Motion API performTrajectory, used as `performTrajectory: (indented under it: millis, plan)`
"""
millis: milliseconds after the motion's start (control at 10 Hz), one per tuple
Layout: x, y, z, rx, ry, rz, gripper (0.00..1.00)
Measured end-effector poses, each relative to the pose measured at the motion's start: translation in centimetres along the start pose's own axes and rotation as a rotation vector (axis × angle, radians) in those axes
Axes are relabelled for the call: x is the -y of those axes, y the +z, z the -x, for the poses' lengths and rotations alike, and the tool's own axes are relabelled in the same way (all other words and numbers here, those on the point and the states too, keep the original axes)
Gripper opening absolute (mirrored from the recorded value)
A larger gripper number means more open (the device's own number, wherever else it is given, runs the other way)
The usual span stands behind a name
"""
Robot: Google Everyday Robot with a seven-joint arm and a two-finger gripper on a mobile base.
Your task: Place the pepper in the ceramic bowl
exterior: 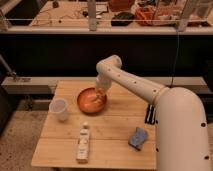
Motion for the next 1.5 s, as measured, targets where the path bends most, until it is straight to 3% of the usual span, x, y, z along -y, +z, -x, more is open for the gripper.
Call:
performTrajectory:
  millis: [800, 1300, 1500]
  plan:
    - [0.08, 0.06, -0.18, 0.001, -0.012, -0.003, 0.29]
    - [0.18, 0.0, -0.34, 0.0, -0.019, -0.006, 0.36]
    - [0.24, -0.03, -0.38, 0.0, -0.022, -0.007, 0.44]
